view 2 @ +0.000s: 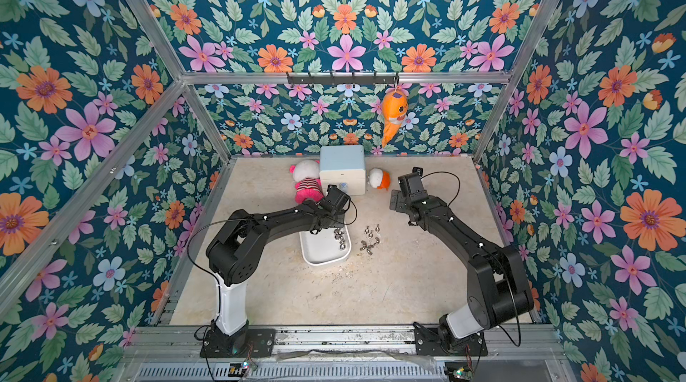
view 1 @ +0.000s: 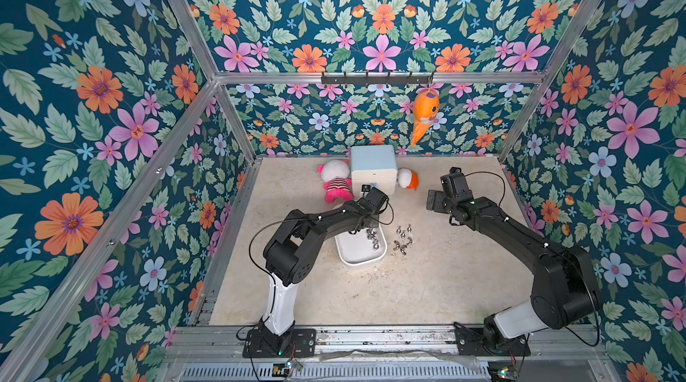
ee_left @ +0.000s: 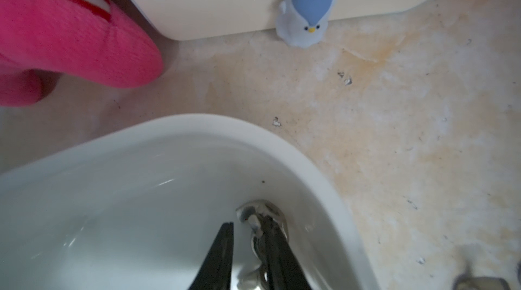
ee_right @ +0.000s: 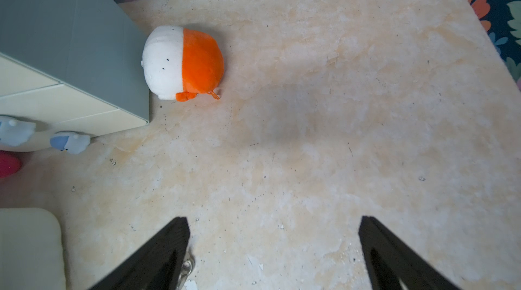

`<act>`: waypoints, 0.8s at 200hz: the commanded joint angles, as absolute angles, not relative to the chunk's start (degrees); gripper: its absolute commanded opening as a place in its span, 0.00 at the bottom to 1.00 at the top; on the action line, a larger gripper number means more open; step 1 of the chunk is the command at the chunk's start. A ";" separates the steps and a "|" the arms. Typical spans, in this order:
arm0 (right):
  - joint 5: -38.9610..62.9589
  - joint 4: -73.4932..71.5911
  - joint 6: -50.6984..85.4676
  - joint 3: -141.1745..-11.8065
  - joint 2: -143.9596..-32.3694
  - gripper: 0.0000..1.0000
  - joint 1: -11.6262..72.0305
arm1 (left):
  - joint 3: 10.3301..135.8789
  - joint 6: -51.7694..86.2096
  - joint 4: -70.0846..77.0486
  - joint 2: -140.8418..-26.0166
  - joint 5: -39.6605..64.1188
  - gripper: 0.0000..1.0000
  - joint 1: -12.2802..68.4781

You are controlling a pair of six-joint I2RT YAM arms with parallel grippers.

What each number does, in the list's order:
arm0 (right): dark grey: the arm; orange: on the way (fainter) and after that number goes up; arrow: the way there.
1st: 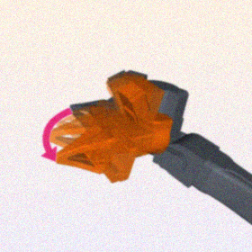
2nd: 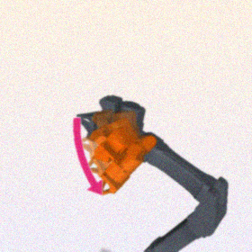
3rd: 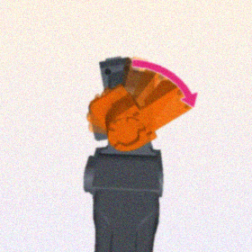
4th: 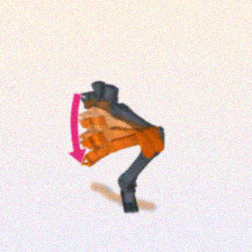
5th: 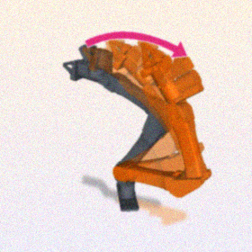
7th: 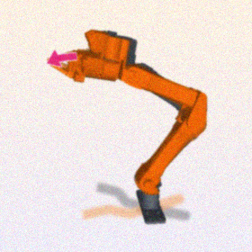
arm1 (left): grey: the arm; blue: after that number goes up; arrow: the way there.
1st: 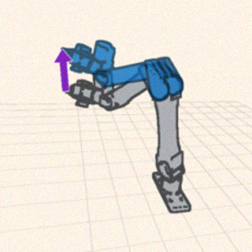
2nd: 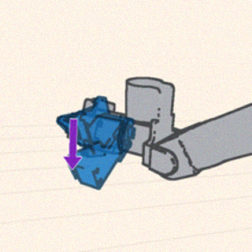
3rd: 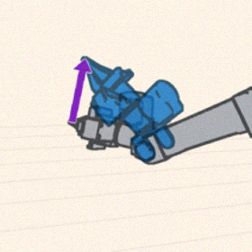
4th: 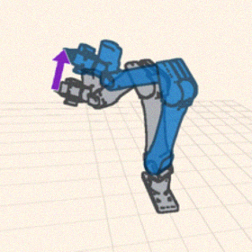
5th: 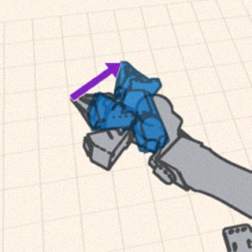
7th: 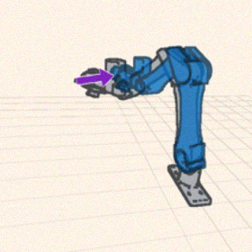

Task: Take out the wing nut from the storage box
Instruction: Pick up the wing nut from the storage box.

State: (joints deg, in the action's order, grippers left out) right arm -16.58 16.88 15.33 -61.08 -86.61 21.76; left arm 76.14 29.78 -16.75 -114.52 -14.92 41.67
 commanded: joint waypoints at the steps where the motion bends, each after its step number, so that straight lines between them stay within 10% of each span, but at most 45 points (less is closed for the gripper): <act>1: -17.23 17.04 15.42 -60.73 -86.22 0.99 21.87 | 75.85 30.15 -15.82 -114.49 -15.37 0.26 41.56; 160: -17.33 16.96 15.47 -60.21 -85.86 0.99 21.83 | 73.74 30.94 -12.92 -114.88 -13.96 0.20 40.69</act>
